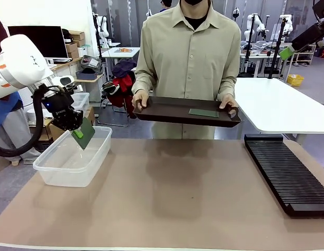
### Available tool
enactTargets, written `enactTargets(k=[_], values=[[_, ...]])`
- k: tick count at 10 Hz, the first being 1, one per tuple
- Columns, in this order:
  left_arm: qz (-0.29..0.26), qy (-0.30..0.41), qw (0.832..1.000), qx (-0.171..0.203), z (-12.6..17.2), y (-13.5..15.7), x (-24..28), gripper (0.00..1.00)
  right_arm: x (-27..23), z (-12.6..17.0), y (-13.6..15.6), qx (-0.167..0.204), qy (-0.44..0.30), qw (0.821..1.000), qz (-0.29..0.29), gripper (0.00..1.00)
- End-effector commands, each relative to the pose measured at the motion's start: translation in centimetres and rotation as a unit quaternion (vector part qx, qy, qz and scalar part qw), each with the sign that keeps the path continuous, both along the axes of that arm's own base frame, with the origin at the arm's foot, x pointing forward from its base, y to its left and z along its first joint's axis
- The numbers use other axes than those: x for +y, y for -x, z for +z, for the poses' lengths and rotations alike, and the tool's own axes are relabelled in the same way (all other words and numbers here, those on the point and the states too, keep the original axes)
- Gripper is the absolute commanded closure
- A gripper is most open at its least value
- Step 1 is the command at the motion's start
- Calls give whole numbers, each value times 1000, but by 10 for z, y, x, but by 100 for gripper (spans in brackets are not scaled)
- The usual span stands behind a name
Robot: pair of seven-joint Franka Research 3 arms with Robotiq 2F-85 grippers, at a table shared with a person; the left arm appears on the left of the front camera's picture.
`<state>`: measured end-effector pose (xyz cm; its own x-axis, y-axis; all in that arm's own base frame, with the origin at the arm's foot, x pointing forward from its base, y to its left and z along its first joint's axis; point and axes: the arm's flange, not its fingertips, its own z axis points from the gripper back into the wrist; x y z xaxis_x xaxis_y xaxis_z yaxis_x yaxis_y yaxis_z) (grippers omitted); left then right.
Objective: Sort PCBs into racks and boxes based on the side picked up.
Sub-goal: If the short side of the Blank PCB is picked up, insert it into the PCB Rack ; if the long side is picked up, place it in the Organizing box.
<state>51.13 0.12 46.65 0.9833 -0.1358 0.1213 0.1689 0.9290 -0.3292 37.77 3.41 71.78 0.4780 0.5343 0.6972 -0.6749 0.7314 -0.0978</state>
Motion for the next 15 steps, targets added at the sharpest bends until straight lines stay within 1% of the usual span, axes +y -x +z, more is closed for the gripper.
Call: enactTargets(k=[1,3,4,5,7,11,13,15], values=[[-6,4,1000,12,3,2,0,97,-1,-3,2,0,1,1000,5,0],[-6,4,1000,12,3,2,0,97,-1,-3,2,0,1,1000,5,0],[-1,1,1000,3,0,1,-1,97,-1,-3,2,0,1,1000,5,0],[-10,-15,1000,26,-16,-15,-3,97,-1,-3,2,0,1,1000,5,0],[-26,-24,999,34,-34,-29,9,97,-1,-3,2,0,1,1000,5,0],[-31,-18,998,49,-74,-38,21,97,-1,-3,2,0,1,1000,5,0],[-26,-8,998,63,-93,-40,16,97,-1,-3,2,0,1,1000,5,0],[-30,-1,997,65,-102,-44,19,97,-1,-3,2,0,1,1000,5,0]])
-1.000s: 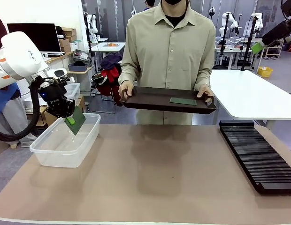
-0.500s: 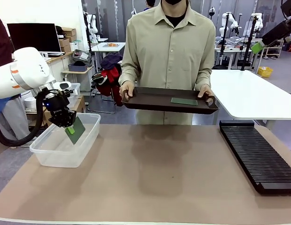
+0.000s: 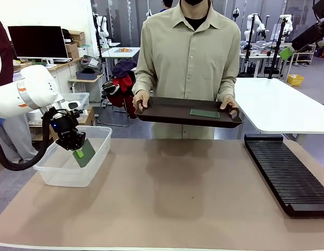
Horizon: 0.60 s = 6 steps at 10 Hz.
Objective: Sort PCBs into racks and boxes based on the side picked up.
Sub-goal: If the short side of the Blank PCB is picked up, insert it into the PCB Rack ; if the long side is picked up, place it in the Organizing box.
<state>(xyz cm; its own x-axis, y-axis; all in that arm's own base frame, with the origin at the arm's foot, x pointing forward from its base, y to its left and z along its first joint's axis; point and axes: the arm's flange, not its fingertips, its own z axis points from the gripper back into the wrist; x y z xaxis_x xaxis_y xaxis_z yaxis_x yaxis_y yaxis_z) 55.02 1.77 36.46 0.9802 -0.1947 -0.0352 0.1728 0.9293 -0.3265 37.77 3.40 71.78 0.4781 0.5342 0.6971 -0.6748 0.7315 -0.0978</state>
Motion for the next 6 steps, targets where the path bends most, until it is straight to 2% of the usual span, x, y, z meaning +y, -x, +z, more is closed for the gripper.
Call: enactTargets(k=[1,5,6], values=[[-1,24,1000,-9,-5,-3,0,97,0,-3,2,0,1,1000,5,0],[-13,17,1000,8,-26,-6,0,97,0,-3,2,0,1,1000,5,0],[-13,15,1000,7,-26,-6,3,77,0,-3,2,0,1,1000,5,0]])
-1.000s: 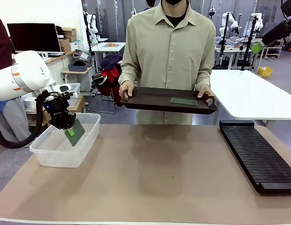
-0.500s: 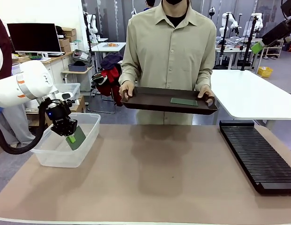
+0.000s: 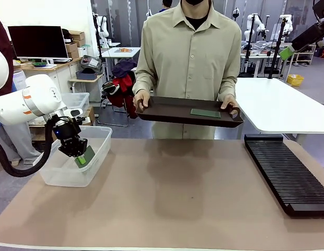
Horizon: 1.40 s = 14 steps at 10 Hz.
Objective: Sort PCBs into racks and boxes based on the side picked up.
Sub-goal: If the short side of the Blank PCB is picked up, insert it into the PCB Rack ; if the long side is picked up, place it in the Organizing box.
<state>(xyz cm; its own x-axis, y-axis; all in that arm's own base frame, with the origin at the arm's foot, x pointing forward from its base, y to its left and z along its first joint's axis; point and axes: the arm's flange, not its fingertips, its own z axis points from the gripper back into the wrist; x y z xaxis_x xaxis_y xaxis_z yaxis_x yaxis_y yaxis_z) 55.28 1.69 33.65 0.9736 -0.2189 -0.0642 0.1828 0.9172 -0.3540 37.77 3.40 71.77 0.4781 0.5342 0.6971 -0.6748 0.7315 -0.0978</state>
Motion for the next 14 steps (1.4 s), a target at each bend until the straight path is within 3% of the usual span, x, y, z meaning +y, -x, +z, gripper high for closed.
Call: enactTargets(k=[1,2,3,4,5,6,7,8,9,10,14], values=[[5,2,1000,-14,4,-3,5,77,0,-3,2,0,1,1000,5,0],[5,-5,1000,-19,10,-3,8,57,0,-3,2,0,1,1000,5,0],[-5,-18,1000,-16,12,-4,10,73,0,-3,2,0,1,1000,5,0],[-5,-29,999,-15,14,-2,10,38,0,-3,2,0,1,1000,5,0],[-6,-37,999,-18,17,-1,9,53,0,-3,2,0,1,1000,5,0],[-7,-54,998,-24,22,-2,12,18,0,-3,2,0,1,1000,5,0],[-6,-55,998,-27,26,-2,13,33,0,-3,2,0,1,1000,5,0],[-3,-61,998,-31,29,0,13,0,0,-3,2,0,1,1000,5,0],[-4,-71,997,-37,33,0,13,13,0,-3,2,0,1,1000,5,0],[2,-84,995,-52,38,1,13,0,0,-3,2,0,1,1000,5,0],[9,-99,991,-92,57,6,6,0,0,-3,2,0,1,1000,5,0]])
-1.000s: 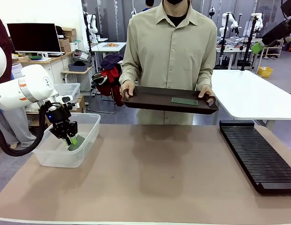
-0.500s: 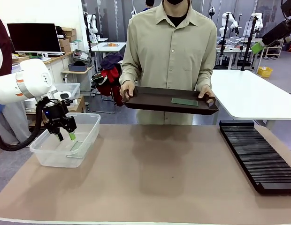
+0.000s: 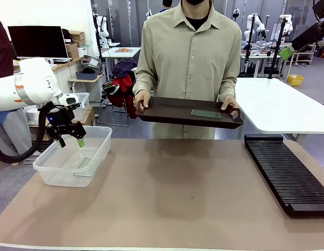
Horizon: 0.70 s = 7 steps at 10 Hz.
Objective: Sort PCBs into racks and boxes based on the side picked up.
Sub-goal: If the short side of the Blank PCB is picked up, insert it into the PCB Rack ; if the long side is picked up, place it in the Organizing box.
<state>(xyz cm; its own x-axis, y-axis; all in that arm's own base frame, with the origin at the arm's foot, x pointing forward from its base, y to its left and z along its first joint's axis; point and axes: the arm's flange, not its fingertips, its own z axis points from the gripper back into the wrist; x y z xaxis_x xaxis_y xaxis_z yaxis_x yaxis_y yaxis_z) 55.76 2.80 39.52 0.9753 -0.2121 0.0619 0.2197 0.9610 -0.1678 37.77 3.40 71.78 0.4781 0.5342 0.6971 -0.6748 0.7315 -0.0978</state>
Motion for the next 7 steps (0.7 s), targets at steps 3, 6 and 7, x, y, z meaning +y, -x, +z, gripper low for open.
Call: enactTargets(k=[3,6,7], values=[[-5,-21,999,-25,6,12,-9,0,0,-3,2,0,1,1000,5,0],[-5,-6,1000,-15,8,5,-5,0,0,-3,2,0,1,1000,5,0],[-5,-6,1000,-15,8,5,-5,0,0,-3,2,0,1,1000,5,0]])
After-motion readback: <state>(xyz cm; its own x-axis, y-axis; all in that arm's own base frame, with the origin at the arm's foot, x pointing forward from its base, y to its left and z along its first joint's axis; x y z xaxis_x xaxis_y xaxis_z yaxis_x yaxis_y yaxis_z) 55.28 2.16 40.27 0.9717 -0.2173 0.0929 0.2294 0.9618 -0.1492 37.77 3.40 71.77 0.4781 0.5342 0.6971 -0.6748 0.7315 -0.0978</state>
